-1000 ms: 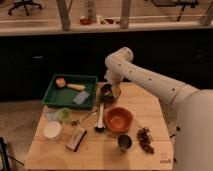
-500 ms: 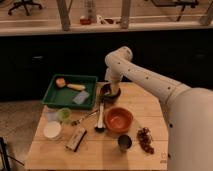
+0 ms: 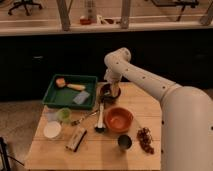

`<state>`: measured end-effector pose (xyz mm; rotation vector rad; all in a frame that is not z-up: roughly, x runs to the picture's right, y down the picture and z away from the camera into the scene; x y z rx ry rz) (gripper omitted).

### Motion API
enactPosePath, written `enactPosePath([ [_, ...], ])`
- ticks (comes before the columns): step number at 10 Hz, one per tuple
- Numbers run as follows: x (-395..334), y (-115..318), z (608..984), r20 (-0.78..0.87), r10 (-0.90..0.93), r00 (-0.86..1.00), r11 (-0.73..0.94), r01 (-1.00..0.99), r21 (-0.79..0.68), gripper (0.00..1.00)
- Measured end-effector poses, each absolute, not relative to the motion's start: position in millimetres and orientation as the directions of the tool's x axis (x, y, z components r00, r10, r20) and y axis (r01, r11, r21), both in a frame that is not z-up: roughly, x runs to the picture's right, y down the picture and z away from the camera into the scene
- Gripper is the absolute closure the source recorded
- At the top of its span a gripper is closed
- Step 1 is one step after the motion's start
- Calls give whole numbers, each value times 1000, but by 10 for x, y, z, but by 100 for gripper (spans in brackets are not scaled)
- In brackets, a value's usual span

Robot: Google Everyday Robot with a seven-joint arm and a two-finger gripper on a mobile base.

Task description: Place pepper in table surface

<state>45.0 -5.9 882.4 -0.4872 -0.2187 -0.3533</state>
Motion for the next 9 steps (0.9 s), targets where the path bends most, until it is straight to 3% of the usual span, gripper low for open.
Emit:
enactPosePath([
  [6, 486, 52, 8949, 291, -262, 920, 818, 372, -439, 32],
  [9, 512, 96, 9004, 293, -252, 922, 817, 365, -446, 52],
])
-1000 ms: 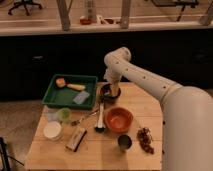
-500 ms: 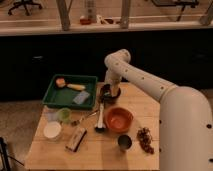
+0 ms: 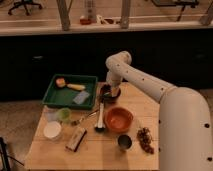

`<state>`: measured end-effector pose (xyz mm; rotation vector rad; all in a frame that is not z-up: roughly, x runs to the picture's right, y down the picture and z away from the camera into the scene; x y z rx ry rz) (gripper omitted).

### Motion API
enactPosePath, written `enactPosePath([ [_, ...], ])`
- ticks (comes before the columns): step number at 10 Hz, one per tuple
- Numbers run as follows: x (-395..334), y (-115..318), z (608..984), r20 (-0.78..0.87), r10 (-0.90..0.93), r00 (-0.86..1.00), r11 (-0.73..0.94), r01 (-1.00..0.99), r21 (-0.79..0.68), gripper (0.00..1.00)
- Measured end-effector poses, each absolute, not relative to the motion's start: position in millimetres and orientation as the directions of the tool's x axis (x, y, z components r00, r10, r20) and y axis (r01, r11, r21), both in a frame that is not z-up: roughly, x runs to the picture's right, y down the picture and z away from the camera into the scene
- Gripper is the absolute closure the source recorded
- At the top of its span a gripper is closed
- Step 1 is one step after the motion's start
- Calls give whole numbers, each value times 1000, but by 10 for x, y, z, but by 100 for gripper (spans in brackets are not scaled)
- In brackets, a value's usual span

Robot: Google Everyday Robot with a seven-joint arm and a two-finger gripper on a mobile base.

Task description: Place pepper in table surface

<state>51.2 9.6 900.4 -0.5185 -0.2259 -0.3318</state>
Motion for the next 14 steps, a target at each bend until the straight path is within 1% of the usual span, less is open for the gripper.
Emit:
enactPosePath([
  [1, 515, 100, 9019, 294, -250, 922, 817, 364, -448, 52],
  [2, 519, 111, 9035, 295, -249, 923, 815, 364, -451, 49],
  [9, 515, 250, 9203, 310, -230, 922, 798, 361, -483, 49],
  [14, 467, 434, 9399, 329, -212, 920, 779, 363, -512, 49],
])
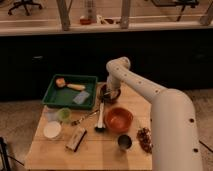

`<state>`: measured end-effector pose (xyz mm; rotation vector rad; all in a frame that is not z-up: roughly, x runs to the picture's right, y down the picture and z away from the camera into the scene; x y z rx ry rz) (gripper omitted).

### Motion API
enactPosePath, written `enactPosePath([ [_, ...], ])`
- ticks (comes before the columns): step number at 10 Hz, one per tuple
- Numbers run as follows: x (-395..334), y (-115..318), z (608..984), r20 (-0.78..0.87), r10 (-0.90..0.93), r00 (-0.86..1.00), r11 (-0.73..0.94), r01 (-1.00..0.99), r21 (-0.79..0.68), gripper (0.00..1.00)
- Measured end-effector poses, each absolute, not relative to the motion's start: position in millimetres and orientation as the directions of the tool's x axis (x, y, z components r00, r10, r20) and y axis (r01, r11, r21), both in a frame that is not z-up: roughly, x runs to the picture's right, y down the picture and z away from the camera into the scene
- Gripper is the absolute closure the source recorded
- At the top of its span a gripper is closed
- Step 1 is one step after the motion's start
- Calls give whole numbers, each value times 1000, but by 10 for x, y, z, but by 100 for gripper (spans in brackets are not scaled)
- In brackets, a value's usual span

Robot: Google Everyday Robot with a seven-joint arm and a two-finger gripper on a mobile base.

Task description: Place pepper in table surface

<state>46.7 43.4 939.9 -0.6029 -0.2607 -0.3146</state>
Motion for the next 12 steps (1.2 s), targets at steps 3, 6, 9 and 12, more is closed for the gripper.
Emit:
enactPosePath([
  [3, 439, 501, 9464, 333, -218, 917, 762, 373, -530, 59],
  [6, 431, 529, 9479, 332, -222, 917, 754, 377, -538, 87],
  [9, 455, 511, 9435, 323, -222, 920, 755, 372, -540, 100],
  [12, 473, 417, 9299, 308, -243, 920, 758, 378, -532, 100],
])
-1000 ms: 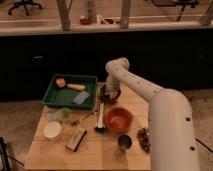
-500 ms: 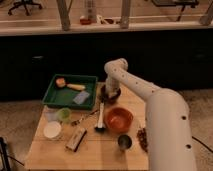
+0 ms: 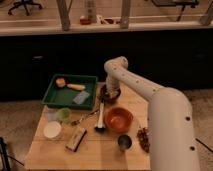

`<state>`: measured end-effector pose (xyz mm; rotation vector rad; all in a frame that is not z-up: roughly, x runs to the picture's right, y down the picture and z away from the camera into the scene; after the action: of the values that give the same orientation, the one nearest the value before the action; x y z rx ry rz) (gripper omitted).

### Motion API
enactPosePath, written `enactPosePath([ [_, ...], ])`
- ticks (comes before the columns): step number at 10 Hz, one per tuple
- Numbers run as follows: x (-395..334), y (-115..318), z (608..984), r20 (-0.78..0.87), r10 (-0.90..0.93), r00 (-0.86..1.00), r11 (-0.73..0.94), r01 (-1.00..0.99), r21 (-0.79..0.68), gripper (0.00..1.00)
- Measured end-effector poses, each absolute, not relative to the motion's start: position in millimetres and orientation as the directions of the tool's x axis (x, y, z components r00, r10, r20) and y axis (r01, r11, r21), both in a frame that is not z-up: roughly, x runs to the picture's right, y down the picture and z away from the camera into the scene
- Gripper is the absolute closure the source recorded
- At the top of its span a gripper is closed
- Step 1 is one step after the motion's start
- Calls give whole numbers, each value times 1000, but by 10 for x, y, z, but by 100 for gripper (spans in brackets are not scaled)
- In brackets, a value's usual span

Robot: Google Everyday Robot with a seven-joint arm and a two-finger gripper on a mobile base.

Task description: Place pepper in table surface

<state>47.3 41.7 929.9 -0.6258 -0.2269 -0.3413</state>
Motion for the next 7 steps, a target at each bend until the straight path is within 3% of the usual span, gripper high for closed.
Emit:
enactPosePath([
  [7, 403, 55, 8826, 285, -314, 906, 770, 418, -481, 100],
])
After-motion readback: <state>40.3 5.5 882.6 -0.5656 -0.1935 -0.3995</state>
